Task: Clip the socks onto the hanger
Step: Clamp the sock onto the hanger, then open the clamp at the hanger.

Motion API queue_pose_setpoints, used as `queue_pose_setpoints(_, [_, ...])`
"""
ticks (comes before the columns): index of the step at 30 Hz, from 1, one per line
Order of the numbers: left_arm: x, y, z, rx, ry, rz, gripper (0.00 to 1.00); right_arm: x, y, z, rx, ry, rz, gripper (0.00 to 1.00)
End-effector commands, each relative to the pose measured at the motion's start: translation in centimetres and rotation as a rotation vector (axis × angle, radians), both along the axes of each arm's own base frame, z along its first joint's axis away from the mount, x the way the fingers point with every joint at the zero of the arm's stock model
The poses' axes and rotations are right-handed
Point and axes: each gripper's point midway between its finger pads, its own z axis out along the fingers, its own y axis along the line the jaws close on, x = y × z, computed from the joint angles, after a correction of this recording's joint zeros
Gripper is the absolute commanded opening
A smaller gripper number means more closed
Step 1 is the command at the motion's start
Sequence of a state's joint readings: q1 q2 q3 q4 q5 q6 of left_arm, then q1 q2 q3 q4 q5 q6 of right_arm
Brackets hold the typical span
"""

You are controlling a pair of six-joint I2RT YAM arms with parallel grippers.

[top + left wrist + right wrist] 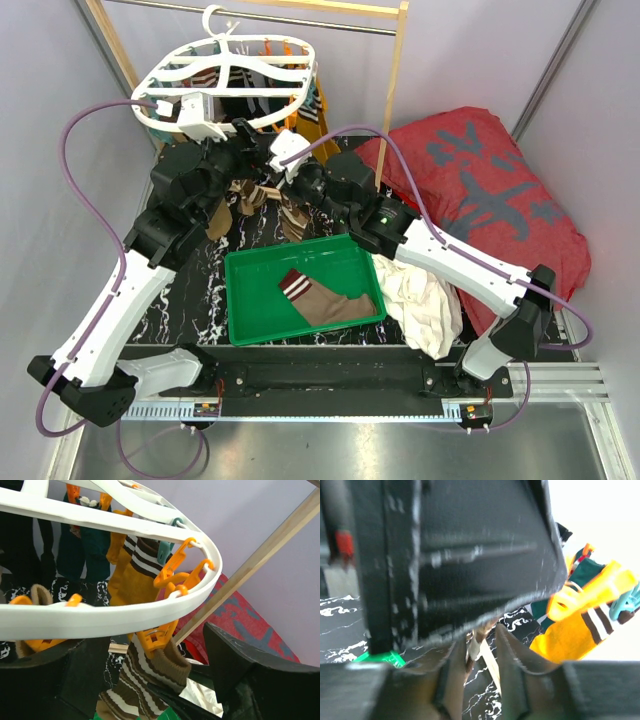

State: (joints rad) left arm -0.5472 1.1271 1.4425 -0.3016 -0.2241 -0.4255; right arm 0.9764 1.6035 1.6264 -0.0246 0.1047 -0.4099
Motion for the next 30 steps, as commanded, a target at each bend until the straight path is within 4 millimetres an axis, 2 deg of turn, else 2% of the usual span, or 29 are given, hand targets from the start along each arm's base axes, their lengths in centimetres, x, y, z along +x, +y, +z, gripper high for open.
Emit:
queue_pose_setpoints(1, [0.0, 1.9, 1.1, 0.018, -0.057, 0.078, 0.78, -1.0, -1.2, -0.2, 0.064, 0.055, -0.020, 0.44])
queue_pose_setpoints(3, [0.0, 2.3, 1.4, 0.020, -0.065, 0.089, 0.78, -1.6, -2.0, -0.6, 0.087, 0.101, -0.013, 0.51])
queue_pose_setpoints(4, [0.0, 2.5, 1.4, 0.027, -0.066, 0.100, 0.78, -1.9, -2.2, -2.4, 0.058, 0.141, -0.009, 0.53])
queue_pose_setpoints(5, [0.0, 2.7, 1.5, 0.028, -0.070, 0.106, 0.78, -2.4, -2.6, -2.4, 0.080, 0.170, 0.009, 0.59])
queue_pose_setpoints(6, [0.0, 2.9, 1.6, 0.030, -0.072, 0.116, 0.78, -2.7, -2.8, -4.1, 0.052, 0.210, 0.014, 0.60])
queue_pose_setpoints(8, [0.0, 3.2, 1.5, 0.040, -0.072, 0.125, 0.78, -3.7, -3.4, -4.9, 0.068, 0.264, 0.029, 0.63])
queue_pose_setpoints(9, [0.1, 3.3, 1.4, 0.045, -0.069, 0.131, 0.78, -3.9, -3.7, -6.7, 0.051, 0.299, 0.025, 0.64])
queue_pose_setpoints(11, [0.1, 3.6, 1.1, 0.055, -0.062, 0.140, 0.78, -4.7, -4.3, -7.4, 0.078, 0.355, 0.038, 0.65])
queue_pose_setpoints(12, [0.3, 3.7, 0.8, 0.061, -0.056, 0.145, 0.78, -4.6, -4.9, -8.9, 0.068, 0.385, 0.021, 0.65])
queue_pose_setpoints(13, [0.3, 3.9, 0.6, 0.070, -0.050, 0.151, 0.78, -5.2, -4.9, -9.2, 0.071, 0.407, 0.048, 0.65])
queue_pose_setpoints(17, [0.3, 4.7, 0.3, 0.080, -0.042, 0.173, 0.78, -6.9, -4.8, -13.2, -0.001, 0.542, 0.105, 0.65])
queue_pose_setpoints(22, [0.1, 5.3, 0.0, 0.095, -0.032, 0.185, 0.79, -7.6, -4.6, -15.5, 0.016, 0.644, 0.109, 0.66])
queue_pose_setpoints(25, [-0.1, 5.3, -0.3, 0.104, -0.021, 0.180, 0.79, -6.8, -4.7, -15.8, 0.034, 0.677, 0.082, 0.66])
queue_pose_setpoints(28, [-0.3, 5.7, -0.7, 0.118, -0.011, 0.187, 0.79, -5.9, -4.5, -13.1, 0.129, 0.635, 0.121, 0.65])
queue_pose_setpoints(29, [-0.5, 5.8, -0.7, 0.120, -0.012, 0.192, 0.79, -5.0, -4.4, -10.9, 0.194, 0.580, 0.142, 0.65])
queue_pose_setpoints(30, [-0.6, 6.0, -0.8, 0.123, -0.007, 0.194, 0.79, -4.7, -4.5, -9.6, 0.227, 0.555, 0.160, 0.65])
